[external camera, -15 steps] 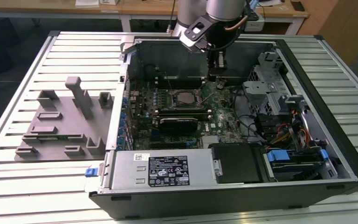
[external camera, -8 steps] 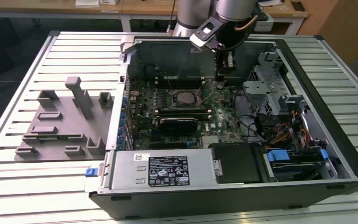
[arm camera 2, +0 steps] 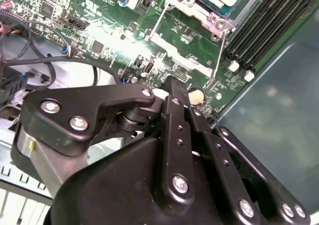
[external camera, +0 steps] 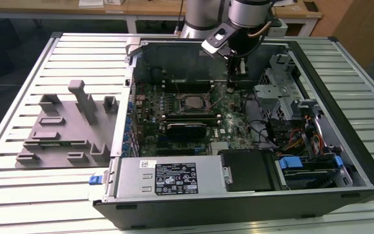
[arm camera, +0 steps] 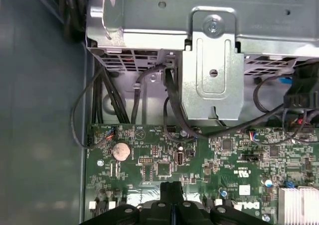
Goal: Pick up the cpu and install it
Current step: 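Close the cpu cover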
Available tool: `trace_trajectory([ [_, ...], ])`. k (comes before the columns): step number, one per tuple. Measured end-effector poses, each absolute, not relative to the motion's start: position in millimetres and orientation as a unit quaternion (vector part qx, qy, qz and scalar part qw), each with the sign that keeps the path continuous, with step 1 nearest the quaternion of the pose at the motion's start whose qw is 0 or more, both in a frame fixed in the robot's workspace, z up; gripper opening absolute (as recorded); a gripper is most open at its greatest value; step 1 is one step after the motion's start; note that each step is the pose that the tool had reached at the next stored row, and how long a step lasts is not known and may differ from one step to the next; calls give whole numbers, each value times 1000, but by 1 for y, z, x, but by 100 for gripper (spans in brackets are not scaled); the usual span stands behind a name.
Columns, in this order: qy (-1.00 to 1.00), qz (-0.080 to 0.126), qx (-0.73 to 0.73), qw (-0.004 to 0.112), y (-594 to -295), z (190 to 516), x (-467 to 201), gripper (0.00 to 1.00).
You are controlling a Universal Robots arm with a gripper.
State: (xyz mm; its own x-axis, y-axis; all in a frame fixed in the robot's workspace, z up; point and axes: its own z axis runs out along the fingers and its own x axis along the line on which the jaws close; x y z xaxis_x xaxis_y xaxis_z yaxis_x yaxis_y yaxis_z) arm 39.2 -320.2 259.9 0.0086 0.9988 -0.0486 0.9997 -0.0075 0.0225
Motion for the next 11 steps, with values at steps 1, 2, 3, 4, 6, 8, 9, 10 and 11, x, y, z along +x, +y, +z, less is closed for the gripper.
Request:
trace_trajectory([
  [1,704,-9,710,25,-320,258,39,11],
  [2,704,-9,710,25,-320,256,40,11],
  [3,704,-9,710,25,-320,254,40,11],
  [4,704,-9,710,25,-320,253,40,11],
  [6,704,-9,710,25,-320,249,40,11],
  [8,704,-9,710,25,-320,246,40,11],
  [9,704,-9,710,25,-320,246,40,11],
  [10,704,-9,710,25,-320,245,40,11],
  [11,704,-9,710,25,-320,245,40,11],
])
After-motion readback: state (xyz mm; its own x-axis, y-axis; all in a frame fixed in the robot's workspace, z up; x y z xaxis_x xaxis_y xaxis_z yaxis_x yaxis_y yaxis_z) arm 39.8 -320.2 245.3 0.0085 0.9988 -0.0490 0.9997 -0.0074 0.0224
